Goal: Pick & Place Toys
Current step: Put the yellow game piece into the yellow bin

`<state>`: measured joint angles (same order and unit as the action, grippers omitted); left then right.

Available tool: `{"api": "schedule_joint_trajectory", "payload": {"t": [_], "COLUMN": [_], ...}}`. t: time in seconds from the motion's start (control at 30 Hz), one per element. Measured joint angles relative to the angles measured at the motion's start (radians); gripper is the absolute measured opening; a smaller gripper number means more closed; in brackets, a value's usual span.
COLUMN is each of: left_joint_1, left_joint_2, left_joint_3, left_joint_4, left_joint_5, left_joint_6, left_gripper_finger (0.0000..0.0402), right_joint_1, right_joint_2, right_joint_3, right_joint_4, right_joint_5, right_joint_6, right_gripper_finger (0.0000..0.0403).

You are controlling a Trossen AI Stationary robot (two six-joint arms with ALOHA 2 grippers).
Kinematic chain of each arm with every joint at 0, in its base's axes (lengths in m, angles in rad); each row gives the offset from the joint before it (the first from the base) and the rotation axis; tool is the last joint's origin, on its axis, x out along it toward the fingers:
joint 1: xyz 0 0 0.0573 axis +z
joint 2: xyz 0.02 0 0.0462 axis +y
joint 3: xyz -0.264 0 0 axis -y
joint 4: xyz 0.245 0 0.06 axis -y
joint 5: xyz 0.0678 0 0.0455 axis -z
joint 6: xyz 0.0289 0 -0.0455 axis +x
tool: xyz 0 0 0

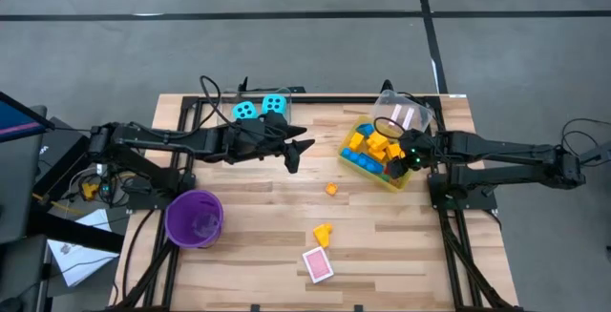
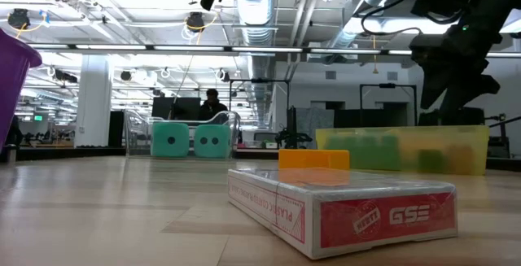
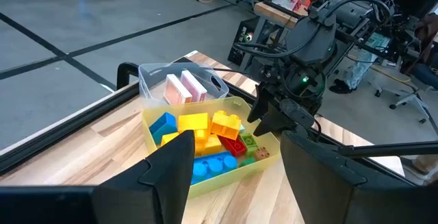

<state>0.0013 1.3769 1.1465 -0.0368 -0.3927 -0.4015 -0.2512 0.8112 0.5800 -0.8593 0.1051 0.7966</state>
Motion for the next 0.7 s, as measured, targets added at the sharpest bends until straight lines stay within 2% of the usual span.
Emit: {"api": "schedule_joint_trajectory", "payload": {"t": [0.6, 0.7], "left_joint_1": [0.000, -0.005], "left_joint_2": [0.000, 0.000], "left_joint_3": [0.000, 0.000], "left_joint_4": [0.002, 0.142], "left_joint_5": [0.000, 0.030], "left_joint_6": [-0.011, -0.016], "left_gripper_finger": [0.0213, 0.0213], "right_joint_1": [0.000, 0.000], "right_joint_2": [0.000, 0.000], "right_joint_3": [0.000, 0.000], "right_joint_4": [0.008, 0.020], "right_joint_5": [0.000, 0.000], "right_joint_6": [-0.011, -0.013], "right_gripper_finger": [0.0239, 0.0240]}}
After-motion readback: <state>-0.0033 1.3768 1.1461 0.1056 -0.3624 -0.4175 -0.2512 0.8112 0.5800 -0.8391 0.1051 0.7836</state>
